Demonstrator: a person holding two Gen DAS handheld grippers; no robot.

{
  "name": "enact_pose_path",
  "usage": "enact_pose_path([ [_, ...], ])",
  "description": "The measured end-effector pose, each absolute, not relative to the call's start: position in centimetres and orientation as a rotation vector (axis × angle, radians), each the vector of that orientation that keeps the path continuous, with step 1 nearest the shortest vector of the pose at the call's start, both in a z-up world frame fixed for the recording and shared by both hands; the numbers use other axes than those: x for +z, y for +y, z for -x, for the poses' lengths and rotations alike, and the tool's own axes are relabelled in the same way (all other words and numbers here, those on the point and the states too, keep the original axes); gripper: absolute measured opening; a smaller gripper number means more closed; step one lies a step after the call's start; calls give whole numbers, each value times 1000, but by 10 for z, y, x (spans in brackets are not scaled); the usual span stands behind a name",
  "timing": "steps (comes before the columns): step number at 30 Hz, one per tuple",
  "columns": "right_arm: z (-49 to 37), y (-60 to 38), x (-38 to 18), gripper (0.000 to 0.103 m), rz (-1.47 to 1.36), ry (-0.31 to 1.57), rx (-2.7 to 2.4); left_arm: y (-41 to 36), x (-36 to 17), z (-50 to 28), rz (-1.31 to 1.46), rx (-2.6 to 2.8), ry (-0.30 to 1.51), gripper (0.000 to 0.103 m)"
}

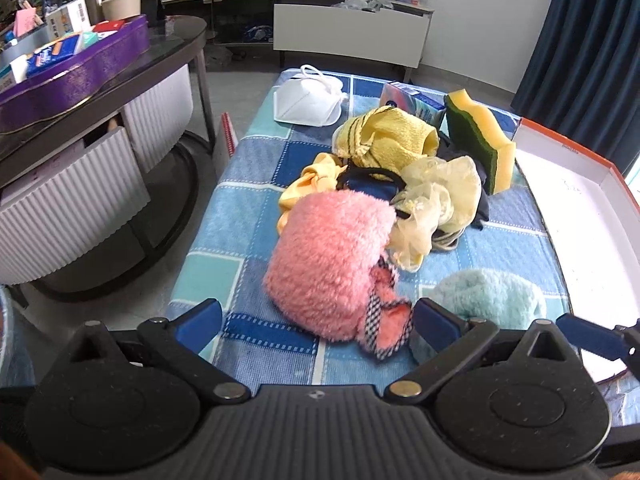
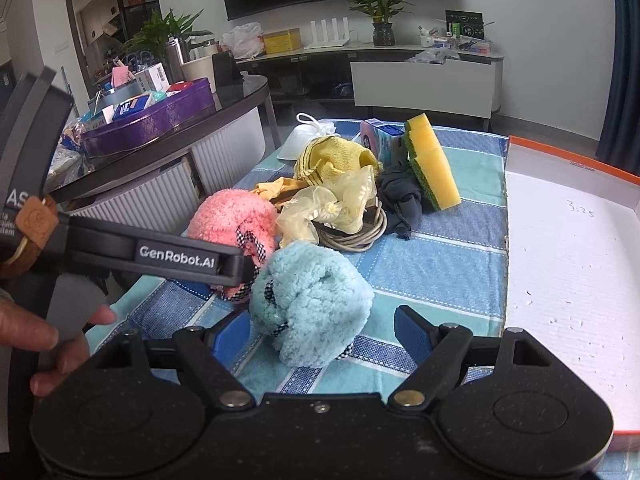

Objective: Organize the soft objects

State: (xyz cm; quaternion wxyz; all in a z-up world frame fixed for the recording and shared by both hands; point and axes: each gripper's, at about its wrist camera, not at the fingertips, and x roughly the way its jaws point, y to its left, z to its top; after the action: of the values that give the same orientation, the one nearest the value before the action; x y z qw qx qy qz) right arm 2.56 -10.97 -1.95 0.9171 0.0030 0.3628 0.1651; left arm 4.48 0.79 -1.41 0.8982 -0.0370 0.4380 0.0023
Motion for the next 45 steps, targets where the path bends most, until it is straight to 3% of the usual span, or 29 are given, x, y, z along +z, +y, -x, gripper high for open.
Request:
enact_pose_path([
  [4, -37, -107, -25, 93, -27, 772, 352, 10, -21, -59, 92, -12, 908, 101],
  [7, -45, -106, -29, 93, -44, 786, 374, 9, -27, -67, 102, -43, 926, 86],
  [8, -47, -105, -30, 91, -50, 788, 385, 8, -30, -69, 105, -51, 932, 74],
  [11, -49, -105, -31, 67, -73, 796, 399, 6, -30, -69, 111, -68, 919, 59],
  [15, -45, -112, -25, 53, -87, 774, 413, 6, -25, -62, 130, -85, 903, 46],
  [21, -38, -127, -13, 47, -89, 740, 398, 9, -16, -48, 144, -86, 878, 42],
  [45, -25, -233, 38, 47, -185, 572, 157, -67, 30, -41, 84, -230, 793, 43],
])
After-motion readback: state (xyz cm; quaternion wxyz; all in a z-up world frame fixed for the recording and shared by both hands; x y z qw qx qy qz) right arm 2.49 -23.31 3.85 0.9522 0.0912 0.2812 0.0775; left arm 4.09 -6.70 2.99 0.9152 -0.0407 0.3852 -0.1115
